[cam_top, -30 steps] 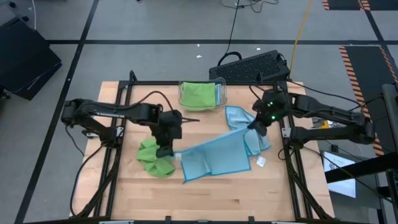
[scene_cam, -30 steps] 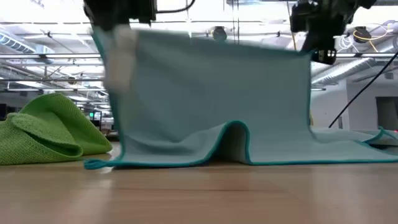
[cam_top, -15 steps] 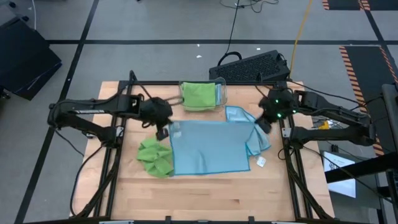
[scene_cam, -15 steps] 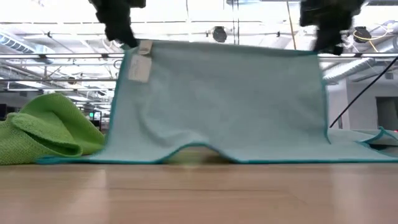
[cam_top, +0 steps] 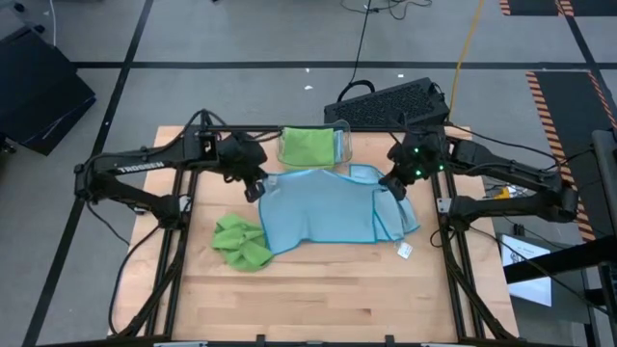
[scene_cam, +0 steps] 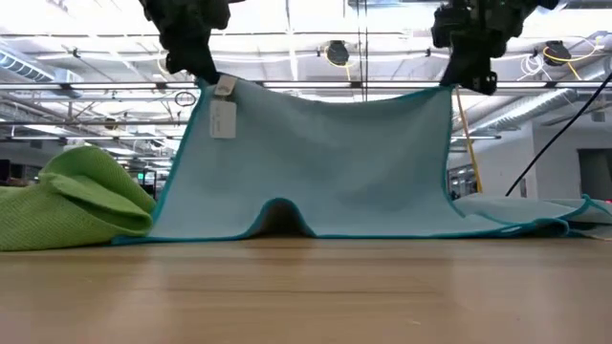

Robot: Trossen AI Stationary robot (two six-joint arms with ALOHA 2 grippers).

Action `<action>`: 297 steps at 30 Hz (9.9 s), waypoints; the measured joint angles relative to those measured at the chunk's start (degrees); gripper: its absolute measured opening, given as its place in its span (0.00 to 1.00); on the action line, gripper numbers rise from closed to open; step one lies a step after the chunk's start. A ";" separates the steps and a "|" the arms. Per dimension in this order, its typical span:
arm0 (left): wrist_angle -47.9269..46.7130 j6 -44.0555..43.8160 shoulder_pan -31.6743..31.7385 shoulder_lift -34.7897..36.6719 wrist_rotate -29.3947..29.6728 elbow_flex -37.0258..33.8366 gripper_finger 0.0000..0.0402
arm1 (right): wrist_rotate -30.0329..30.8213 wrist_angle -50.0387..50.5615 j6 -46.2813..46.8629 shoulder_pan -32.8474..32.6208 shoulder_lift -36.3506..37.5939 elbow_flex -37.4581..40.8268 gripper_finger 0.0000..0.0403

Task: Fold microfiber towels
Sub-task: Fold the left blue microfiber cloth

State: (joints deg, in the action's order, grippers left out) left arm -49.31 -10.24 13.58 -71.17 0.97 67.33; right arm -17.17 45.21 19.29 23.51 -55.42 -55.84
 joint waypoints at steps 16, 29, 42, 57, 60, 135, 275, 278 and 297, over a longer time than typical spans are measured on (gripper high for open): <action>-0.95 -4.83 -13.43 -3.07 -2.12 -2.78 0.01 | -10.87 0.61 5.15 -0.37 8.63 11.10 0.00; 11.22 -22.67 -17.33 -3.57 -9.22 -11.16 0.03 | -13.24 -13.18 14.55 -0.64 8.94 15.63 0.00; 18.14 -40.75 -27.73 -3.96 -4.70 -20.88 0.01 | -11.44 -26.73 24.50 -5.75 8.90 15.63 0.00; 23.25 -30.97 -19.11 -3.78 5.08 -21.87 0.01 | 0.64 -28.19 17.69 -3.22 5.67 15.63 0.00; 23.02 -27.85 -13.50 -3.02 6.95 -20.94 0.01 | 0.74 -31.31 17.39 0.53 4.89 15.63 0.00; 43.41 -30.10 -27.66 -0.23 4.52 -34.14 0.24 | -9.53 -34.74 29.63 -10.12 4.40 36.82 0.22; 37.33 -56.92 -49.31 -21.47 11.06 -27.06 0.03 | 13.01 -44.50 50.78 -40.44 -32.83 19.76 0.04; 37.96 -56.55 -49.72 -21.49 10.05 -27.06 0.01 | 12.79 -44.65 57.03 -43.38 -32.87 19.76 0.04; 41.29 -57.83 -49.37 -11.79 6.11 -27.28 0.02 | 14.33 -47.77 60.99 -43.57 -23.58 19.85 0.10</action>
State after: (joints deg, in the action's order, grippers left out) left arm -8.02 -68.07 -35.79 -82.96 7.09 40.05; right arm -2.84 -2.56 80.27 -20.06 -79.01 -35.99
